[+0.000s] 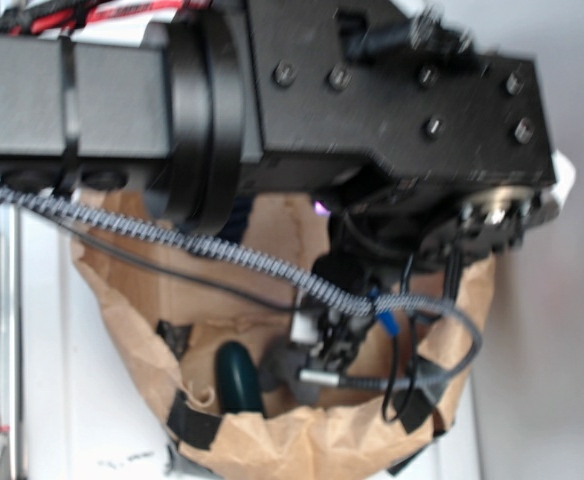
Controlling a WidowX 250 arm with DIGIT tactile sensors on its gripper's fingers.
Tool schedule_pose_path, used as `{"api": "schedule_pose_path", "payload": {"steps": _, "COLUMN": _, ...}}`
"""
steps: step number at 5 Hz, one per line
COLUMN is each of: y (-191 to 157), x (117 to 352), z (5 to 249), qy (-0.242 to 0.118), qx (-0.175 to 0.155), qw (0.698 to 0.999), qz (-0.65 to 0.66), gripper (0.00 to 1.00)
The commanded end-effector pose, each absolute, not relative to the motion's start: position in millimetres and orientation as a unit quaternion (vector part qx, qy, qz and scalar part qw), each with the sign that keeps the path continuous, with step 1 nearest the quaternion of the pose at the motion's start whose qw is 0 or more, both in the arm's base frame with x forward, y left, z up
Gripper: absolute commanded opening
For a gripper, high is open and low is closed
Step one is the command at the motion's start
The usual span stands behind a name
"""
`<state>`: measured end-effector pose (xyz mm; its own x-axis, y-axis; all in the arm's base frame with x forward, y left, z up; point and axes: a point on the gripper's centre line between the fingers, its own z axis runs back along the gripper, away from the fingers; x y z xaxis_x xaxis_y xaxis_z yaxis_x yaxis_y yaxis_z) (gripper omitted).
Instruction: Grab the blue rope.
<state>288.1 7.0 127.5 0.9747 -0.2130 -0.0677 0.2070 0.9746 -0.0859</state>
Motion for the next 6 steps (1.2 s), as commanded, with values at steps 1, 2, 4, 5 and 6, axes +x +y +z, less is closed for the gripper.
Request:
{"api": "schedule_pose_path", "payload": {"steps": 1, "y": 28.6, "x": 280.5, "z": 113.9, "qy": -0.038, "qx": -0.039, "qw": 0.992, "qz": -0.109, "gripper": 1.00}}
{"api": "schedule_pose_path", "payload": {"steps": 2, "y": 34.1, "x": 275.6, "z": 90.7, "qy": -0.056, "qx": -0.039, "qw": 0.991, "qz": -0.113, "gripper": 1.00}}
{"api": "schedule_pose_path", "payload": {"steps": 4, "y": 28.5, "x": 287.1, "z": 64.6, "qy": -0.075, "qx": -0.019, "qw": 0.993, "qz": -0.084, "gripper": 1.00}}
{"api": "schedule_pose_path", "payload": {"steps": 5, "y": 21.2, "x": 297.0, "z": 55.7, "qy": -0.078, "qx": -0.012, "qw": 0.994, "qz": -0.074, "gripper": 1.00}}
{"api": "schedule_pose_path", "payload": {"steps": 6, "y": 15.8, "x": 307.2, "z": 55.2, "qy": -0.078, "qx": -0.016, "qw": 0.995, "qz": -0.064, "gripper": 1.00}}
